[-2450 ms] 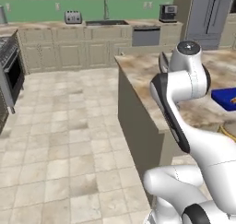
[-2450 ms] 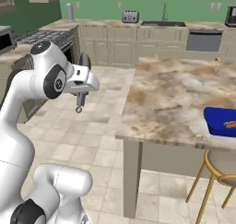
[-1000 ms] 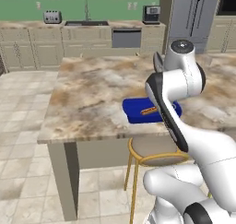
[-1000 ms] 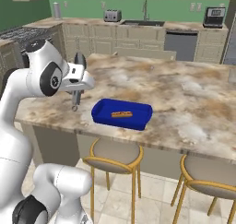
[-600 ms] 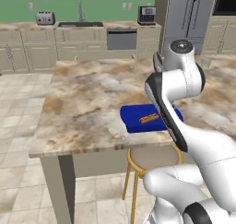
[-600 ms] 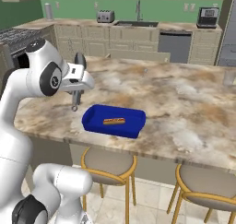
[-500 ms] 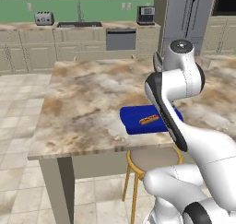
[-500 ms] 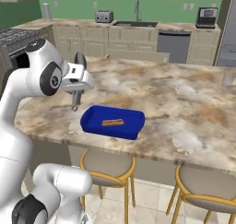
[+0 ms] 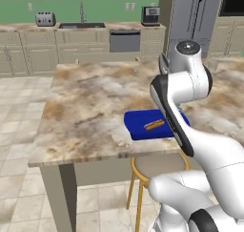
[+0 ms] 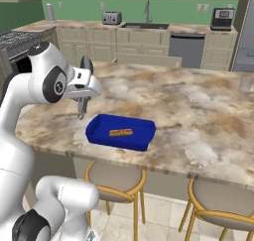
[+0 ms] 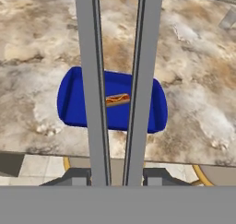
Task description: Take the tongs from the drawer on the left and place them on the dining counter next to the tray containing the hot dog.
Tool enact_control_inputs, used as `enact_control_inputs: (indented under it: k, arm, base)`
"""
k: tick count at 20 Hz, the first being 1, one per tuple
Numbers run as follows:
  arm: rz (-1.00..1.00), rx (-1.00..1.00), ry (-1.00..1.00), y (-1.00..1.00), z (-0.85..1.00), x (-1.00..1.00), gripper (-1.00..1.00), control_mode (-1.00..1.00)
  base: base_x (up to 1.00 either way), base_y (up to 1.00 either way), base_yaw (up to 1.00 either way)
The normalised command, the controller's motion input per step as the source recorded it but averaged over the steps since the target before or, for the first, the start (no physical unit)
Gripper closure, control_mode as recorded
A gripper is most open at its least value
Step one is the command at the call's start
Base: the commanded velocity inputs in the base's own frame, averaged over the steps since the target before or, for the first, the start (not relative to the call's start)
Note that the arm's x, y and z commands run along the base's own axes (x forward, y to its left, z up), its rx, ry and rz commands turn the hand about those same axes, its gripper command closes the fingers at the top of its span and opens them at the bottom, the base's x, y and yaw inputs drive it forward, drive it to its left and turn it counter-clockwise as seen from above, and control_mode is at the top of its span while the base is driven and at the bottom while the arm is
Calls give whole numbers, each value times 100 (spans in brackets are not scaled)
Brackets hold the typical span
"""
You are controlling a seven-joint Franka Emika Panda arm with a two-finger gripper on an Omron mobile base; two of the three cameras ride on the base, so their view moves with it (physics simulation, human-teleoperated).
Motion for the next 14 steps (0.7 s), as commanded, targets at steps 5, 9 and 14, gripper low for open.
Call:
enact_control_inputs:
  k: [5, 9, 14]
  arm:
    - [0, 0, 9, 0, -13, 33, 100, -100]
    - [0, 4, 16, -18, -11, 53, 100, -100]
    - [0, 3, 15, -37, -3, 39, 100, -100]
  base:
    - [19, 0, 0]
    - [0, 0, 0]
    - [0, 0, 0]
